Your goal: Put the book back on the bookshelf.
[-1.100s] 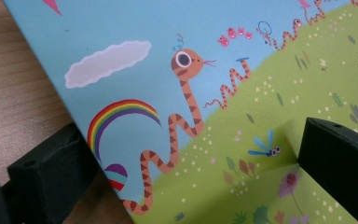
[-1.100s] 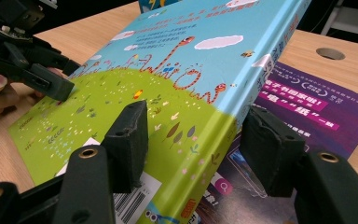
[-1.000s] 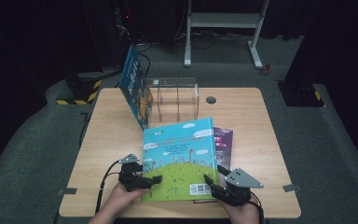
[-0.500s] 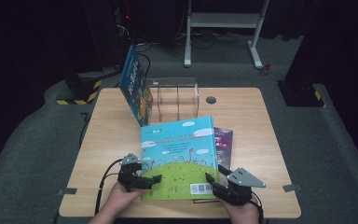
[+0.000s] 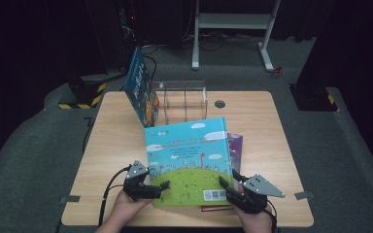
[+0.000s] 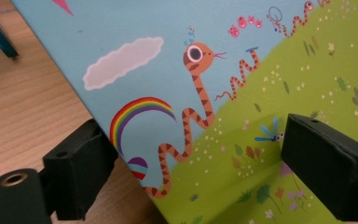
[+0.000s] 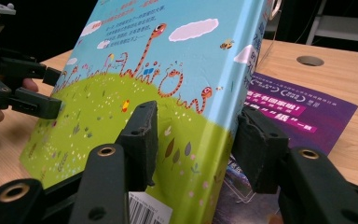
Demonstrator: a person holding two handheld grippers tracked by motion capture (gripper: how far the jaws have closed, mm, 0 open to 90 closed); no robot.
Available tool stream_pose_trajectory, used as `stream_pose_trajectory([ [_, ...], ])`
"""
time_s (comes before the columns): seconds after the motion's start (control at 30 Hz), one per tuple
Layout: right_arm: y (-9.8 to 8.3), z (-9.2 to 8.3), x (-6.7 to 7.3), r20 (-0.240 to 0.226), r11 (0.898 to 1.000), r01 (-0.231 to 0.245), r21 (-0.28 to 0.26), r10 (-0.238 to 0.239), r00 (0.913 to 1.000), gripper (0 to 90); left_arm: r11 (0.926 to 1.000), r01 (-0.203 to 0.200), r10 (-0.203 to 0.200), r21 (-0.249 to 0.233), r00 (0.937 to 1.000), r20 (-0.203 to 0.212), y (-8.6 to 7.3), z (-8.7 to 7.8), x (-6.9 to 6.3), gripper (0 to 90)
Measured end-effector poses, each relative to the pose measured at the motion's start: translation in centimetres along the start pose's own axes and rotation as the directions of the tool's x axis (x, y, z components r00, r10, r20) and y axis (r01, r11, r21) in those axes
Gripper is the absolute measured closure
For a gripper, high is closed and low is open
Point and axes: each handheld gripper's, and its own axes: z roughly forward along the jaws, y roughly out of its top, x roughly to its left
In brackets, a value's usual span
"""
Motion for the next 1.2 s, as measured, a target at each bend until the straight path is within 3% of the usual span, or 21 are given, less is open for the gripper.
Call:
stream_pose_trajectory([
  [0.17, 0.1, -0.4, 0.0, -0.022, 0.999, -0.004, -0.043, 0.003, 0.9998, 52.8, 0.9986, -0.036, 0.035, -0.038, 0.9993, -0.016, 0.1, -0.4, -0.4, 16.4],
  [0.33, 0.3, -0.6, 0.0, -0.023, 0.998, 0.001, -0.059, -0.003, 0.9997, 53.6, 0.9963, -0.036, 0.034, -0.078, 0.9989, -0.032, 0.2, -0.9, -0.4, 23.4],
  [0.77, 1.0, -0.8, 0.3, -0.033, 0.997, 0.025, -0.067, -0.027, 0.9991, 53.2, 0.9933, -0.051, 0.045, -0.104, 0.9974, -0.057, 0.3, -1.3, -0.7, 26.0],
  [1.2, 1.6, -0.9, 0.8, -0.012, 0.995, 0.063, -0.081, -0.064, 0.9979, 51.7, 0.9888, -0.057, 0.048, -0.138, 0.9963, -0.072, 0.5, -1.6, -0.9, 29.7],
])
